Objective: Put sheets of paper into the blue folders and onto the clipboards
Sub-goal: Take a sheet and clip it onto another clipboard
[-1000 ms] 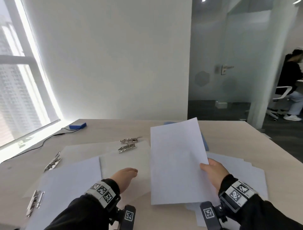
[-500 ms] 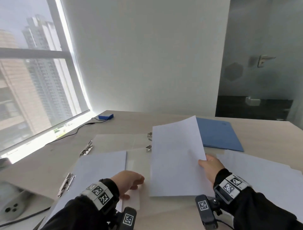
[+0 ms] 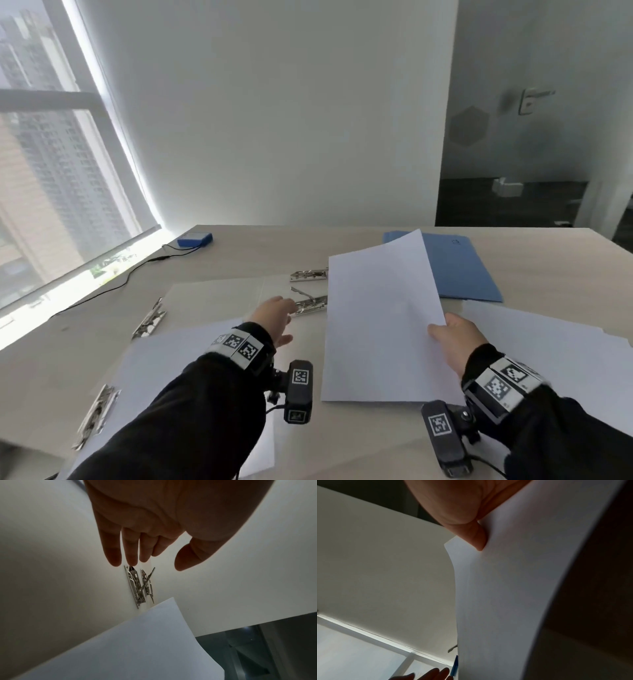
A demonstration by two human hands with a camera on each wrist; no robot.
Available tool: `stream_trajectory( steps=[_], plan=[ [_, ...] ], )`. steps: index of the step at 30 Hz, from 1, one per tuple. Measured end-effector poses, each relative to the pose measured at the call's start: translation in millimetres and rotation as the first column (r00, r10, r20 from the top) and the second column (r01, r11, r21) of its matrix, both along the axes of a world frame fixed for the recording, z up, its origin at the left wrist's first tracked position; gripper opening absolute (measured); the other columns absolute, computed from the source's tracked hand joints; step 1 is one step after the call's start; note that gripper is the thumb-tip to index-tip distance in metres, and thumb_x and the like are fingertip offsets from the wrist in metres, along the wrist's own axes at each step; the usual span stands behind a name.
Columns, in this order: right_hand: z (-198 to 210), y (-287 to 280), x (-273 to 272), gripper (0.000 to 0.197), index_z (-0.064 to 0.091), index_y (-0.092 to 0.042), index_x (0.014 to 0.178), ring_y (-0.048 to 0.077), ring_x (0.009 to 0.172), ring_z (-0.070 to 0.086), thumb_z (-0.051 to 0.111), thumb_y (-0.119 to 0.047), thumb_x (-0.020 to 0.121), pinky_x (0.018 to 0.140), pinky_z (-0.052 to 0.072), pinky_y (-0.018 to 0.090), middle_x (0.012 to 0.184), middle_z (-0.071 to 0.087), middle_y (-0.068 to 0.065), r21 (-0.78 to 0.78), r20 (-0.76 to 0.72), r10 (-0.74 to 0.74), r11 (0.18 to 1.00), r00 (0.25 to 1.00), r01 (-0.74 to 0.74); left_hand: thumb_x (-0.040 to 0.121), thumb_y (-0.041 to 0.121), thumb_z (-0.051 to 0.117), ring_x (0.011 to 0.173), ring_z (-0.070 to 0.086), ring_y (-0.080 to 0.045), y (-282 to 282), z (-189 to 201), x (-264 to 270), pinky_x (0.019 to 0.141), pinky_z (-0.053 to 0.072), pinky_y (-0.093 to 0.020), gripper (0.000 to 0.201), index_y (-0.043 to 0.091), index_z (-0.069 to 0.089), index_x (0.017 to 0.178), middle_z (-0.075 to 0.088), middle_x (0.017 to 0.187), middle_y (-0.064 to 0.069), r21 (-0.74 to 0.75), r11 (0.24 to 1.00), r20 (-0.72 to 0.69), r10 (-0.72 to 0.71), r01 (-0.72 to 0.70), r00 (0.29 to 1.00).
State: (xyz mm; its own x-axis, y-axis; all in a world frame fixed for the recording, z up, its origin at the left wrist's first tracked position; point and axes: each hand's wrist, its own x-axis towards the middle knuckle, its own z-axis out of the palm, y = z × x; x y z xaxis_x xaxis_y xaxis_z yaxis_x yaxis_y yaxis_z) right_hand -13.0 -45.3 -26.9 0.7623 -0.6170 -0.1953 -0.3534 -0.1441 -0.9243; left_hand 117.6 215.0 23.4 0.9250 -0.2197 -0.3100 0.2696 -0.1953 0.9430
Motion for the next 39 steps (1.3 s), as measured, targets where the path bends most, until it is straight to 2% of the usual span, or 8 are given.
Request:
stream_trajectory(
  steps=[5, 8, 12, 17, 24, 31, 35, 39],
  plan=[
    [5.2, -21.7, -8.2, 0.018, 0.068, -0.009, 0.092, 0.029, 0.082, 0.060, 0.051, -0.009, 0.087, 0.077, 0.048, 0.036, 0.106, 0.070, 0.024, 0.031, 0.055, -0.042, 0.999, 0.998, 0.040, 0.083, 0.011, 0.053, 0.082, 0.049, -0.022, -34.1, 1.9, 30.0, 0.077, 0.045, -0.042, 0.006, 0.016, 0.052, 0.084, 0.049, 0.100, -0.008, -0.006, 0.999, -0.013, 0.042, -0.042, 0.999],
    [5.7, -35.9, -18.1, 0.021, 0.068, -0.018, 0.083, 0.035, 0.089, 0.066, 0.050, -0.009, 0.087, 0.087, 0.052, 0.045, 0.104, 0.071, 0.021, 0.036, 0.070, -0.078, 0.996, 0.995, 0.076, 0.084, 0.015, 0.053, 0.097, 0.048, -0.024, -56.9, -1.3, 39.5, 0.067, 0.043, -0.031, 0.016, 0.015, 0.054, 0.100, 0.049, 0.112, -0.009, -0.011, 1.000, 0.005, -0.014, 0.014, 1.000],
    [7.1, -48.2, -33.4, 0.024, 0.068, -0.024, 0.083, 0.043, 0.102, 0.063, 0.050, -0.009, 0.088, 0.092, 0.050, 0.049, 0.104, 0.071, 0.017, 0.060, 0.066, -0.117, 0.992, 0.991, 0.113, 0.090, 0.026, 0.051, 0.098, 0.053, -0.020, -81.7, -2.8, 37.9, 0.079, 0.041, -0.033, 0.017, 0.023, 0.063, 0.101, 0.062, 0.109, 0.000, 0.042, 0.992, 0.028, -0.119, 0.118, 0.992],
    [7.8, -50.5, -48.4, 0.025, 0.070, -0.025, 0.085, 0.043, 0.100, 0.065, 0.051, -0.009, 0.087, 0.093, 0.050, 0.055, 0.102, 0.073, 0.017, 0.094, 0.072, -0.112, 0.990, 0.991, 0.105, 0.092, 0.017, 0.047, 0.108, 0.064, -0.021, -69.1, -6.6, 12.5, 0.086, 0.048, -0.039, 0.026, 0.019, 0.067, 0.108, 0.071, 0.114, 0.000, 0.013, 0.994, 0.118, -0.106, 0.105, 0.987],
    [8.3, -18.7, -50.0, 0.023, 0.069, -0.017, 0.098, 0.035, 0.102, 0.067, 0.051, -0.004, 0.092, 0.094, 0.052, 0.044, 0.107, 0.073, 0.013, 0.165, 0.070, 0.074, 0.983, 0.995, -0.084, 0.092, 0.038, 0.054, 0.082, 0.069, -0.025, -30.8, -22.0, -33.9, 0.073, 0.052, -0.036, 0.032, 0.011, 0.070, 0.101, 0.076, 0.096, -0.005, -0.073, 0.982, -0.108, -0.184, 0.176, 0.977],
    [7.3, 22.9, -39.0, 0.020, 0.070, -0.007, 0.099, 0.040, 0.101, 0.068, 0.052, -0.002, 0.091, 0.094, 0.052, 0.051, 0.104, 0.073, 0.021, 0.242, 0.060, 0.222, 0.943, 0.973, -0.230, 0.090, 0.009, 0.062, 0.074, 0.071, -0.031, 14.3, -32.3, -44.7, 0.063, 0.058, -0.038, 0.017, 0.003, 0.065, 0.105, 0.073, 0.089, -0.017, -0.064, 0.998, -0.084, 0.009, -0.014, 0.996],
    [10.8, 31.3, -37.5, 0.025, 0.070, -0.003, 0.096, 0.030, 0.083, 0.067, 0.049, 0.006, 0.087, 0.080, 0.054, 0.037, 0.096, 0.072, 0.020, 0.169, 0.034, 0.262, 0.950, 0.964, -0.264, 0.087, 0.008, 0.063, 0.067, 0.068, -0.030, 43.9, -44.0, -42.1, 0.066, 0.055, -0.037, 0.016, 0.003, 0.064, 0.103, 0.070, 0.082, -0.016, -0.009, 0.999, -0.141, 0.048, -0.050, 0.989],
    [7.9, 37.2, -31.6, 0.024, 0.071, -0.004, 0.085, 0.025, 0.076, 0.062, 0.051, 0.009, 0.083, 0.074, 0.052, 0.032, 0.085, 0.070, 0.018, 0.118, -0.019, 0.314, 0.943, 0.949, -0.310, 0.087, 0.006, 0.062, 0.049, 0.065, -0.025, 60.2, -55.1, -45.0, 0.043, 0.047, -0.024, 0.010, 0.003, 0.062, 0.097, 0.068, 0.075, -0.014, 0.041, 0.997, -0.167, 0.075, -0.069, 0.983]
  ],
)
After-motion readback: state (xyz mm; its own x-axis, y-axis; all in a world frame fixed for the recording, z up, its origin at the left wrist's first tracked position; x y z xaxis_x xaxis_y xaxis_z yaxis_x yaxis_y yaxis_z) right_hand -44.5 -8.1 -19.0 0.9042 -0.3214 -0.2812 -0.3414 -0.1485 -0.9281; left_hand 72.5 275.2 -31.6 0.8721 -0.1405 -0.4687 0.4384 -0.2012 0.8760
